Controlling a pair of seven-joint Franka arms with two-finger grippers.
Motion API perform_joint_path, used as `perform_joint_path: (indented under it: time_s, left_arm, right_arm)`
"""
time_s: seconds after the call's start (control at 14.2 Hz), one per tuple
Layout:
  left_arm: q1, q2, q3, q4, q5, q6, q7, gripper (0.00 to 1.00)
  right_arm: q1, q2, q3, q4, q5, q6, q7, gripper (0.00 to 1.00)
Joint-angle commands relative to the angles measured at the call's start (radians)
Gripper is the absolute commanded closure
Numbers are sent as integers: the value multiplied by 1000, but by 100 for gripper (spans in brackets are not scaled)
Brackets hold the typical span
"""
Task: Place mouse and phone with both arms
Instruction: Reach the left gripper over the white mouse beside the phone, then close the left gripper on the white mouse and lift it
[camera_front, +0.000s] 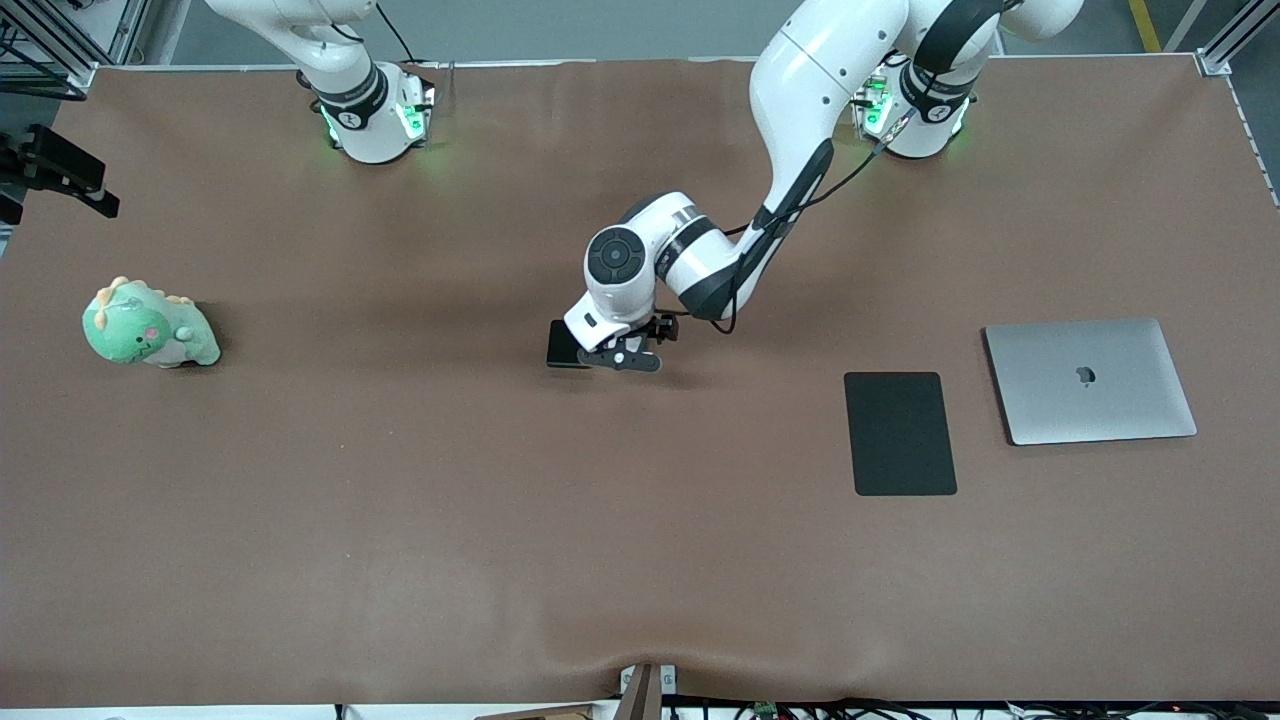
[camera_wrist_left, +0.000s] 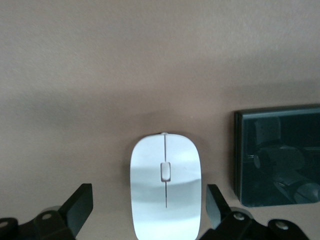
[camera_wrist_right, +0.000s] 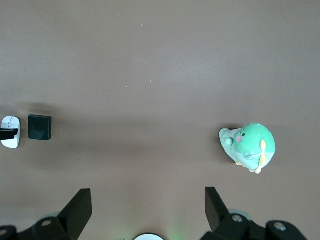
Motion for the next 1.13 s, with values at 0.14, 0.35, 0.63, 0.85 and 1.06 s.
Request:
perform_joint_path:
  time_s: [0.14, 0.35, 0.63, 0.85, 1.06]
  left_arm:
    - [-20, 38, 9, 25, -13, 26, -23, 0]
    - [-22, 47, 10, 27, -15, 48, -85, 16]
    - [-22, 45, 10, 27, -15, 49, -105, 100]
    - [-20, 30, 10, 25, -15, 43, -107, 100]
    - [-5, -16, 13, 25, -16, -12, -107, 100]
  right_arm:
    - [-1, -6, 4, -6, -9, -5, -11, 0]
    - [-1, -6, 4, -6, -8, -5, -11, 0]
    - [-1, -6, 4, -6, -8, -7, -11, 0]
    - [-1, -6, 4, -6, -8, -7, -11, 0]
    - [1, -6, 4, -6, -8, -7, -11, 0]
